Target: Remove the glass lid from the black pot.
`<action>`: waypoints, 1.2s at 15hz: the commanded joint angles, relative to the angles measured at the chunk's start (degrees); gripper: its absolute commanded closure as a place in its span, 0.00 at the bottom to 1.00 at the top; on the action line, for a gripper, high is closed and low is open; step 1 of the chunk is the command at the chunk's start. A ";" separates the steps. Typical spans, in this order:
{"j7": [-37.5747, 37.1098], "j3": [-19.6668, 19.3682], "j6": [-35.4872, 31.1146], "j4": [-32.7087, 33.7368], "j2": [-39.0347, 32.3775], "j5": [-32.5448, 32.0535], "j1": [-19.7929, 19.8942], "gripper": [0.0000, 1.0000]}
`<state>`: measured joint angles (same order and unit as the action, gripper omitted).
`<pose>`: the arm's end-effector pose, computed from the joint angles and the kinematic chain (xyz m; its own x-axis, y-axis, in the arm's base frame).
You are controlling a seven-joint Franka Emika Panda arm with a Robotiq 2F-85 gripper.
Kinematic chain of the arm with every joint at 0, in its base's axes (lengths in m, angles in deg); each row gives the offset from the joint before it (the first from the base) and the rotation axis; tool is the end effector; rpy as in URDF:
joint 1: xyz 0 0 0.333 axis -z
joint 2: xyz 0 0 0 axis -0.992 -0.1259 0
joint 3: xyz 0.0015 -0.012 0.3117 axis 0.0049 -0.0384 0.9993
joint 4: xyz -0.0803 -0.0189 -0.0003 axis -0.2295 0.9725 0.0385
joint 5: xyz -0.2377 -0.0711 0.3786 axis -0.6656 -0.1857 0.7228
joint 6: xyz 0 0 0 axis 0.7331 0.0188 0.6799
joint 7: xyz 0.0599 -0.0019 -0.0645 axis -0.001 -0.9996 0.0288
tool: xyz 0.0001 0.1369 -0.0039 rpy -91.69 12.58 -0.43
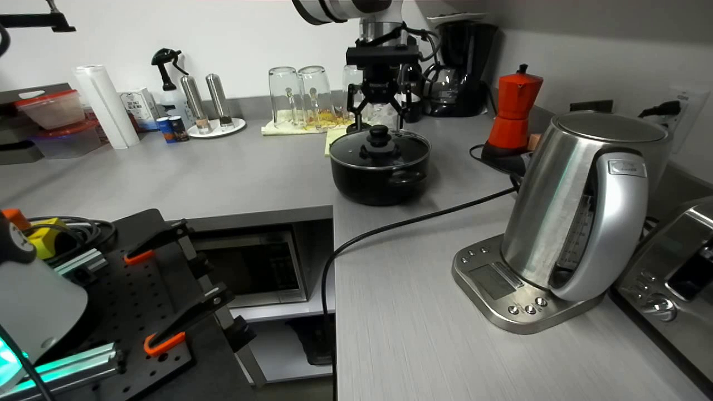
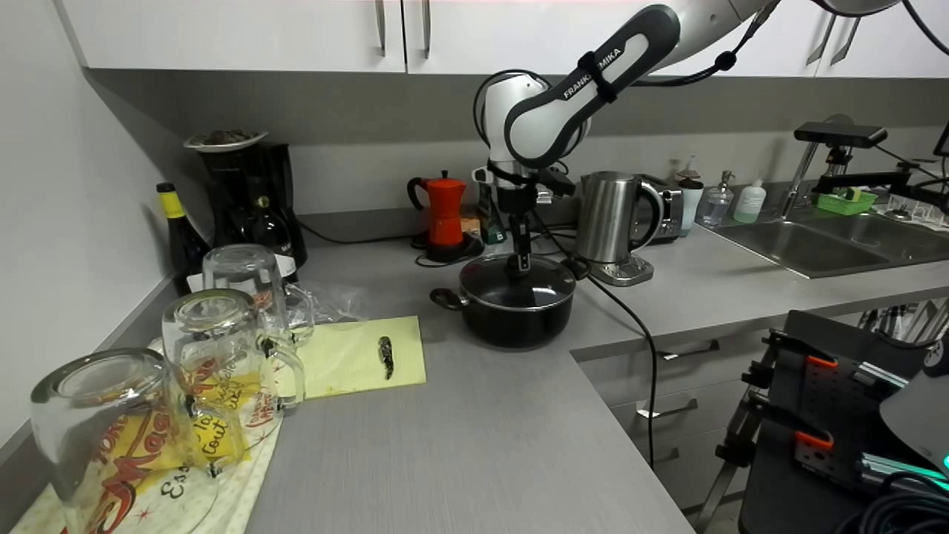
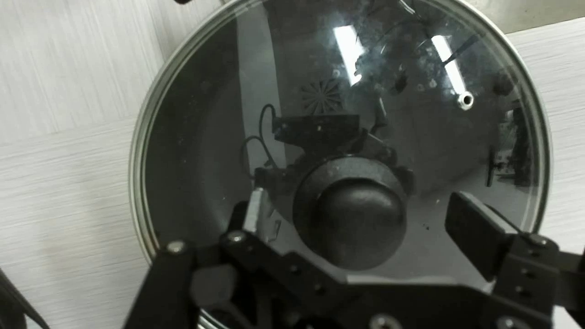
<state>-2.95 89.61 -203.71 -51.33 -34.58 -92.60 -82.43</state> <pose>0.7131 0.0526 0.1565 0.7375 0.6643 -0.1215 0.6697 -0.7426 0.0052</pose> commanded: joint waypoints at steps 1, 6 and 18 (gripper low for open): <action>2.47 1.09 0.52 2.10 -0.93 0.60 0.94 0.33; 3.72 1.60 0.34 2.17 -0.53 0.91 1.10 0.72; 2.13 1.37 0.85 -7.41 14.71 -1.92 -1.56 0.75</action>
<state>-0.75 90.68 -203.27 -53.12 -27.46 -93.23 -83.00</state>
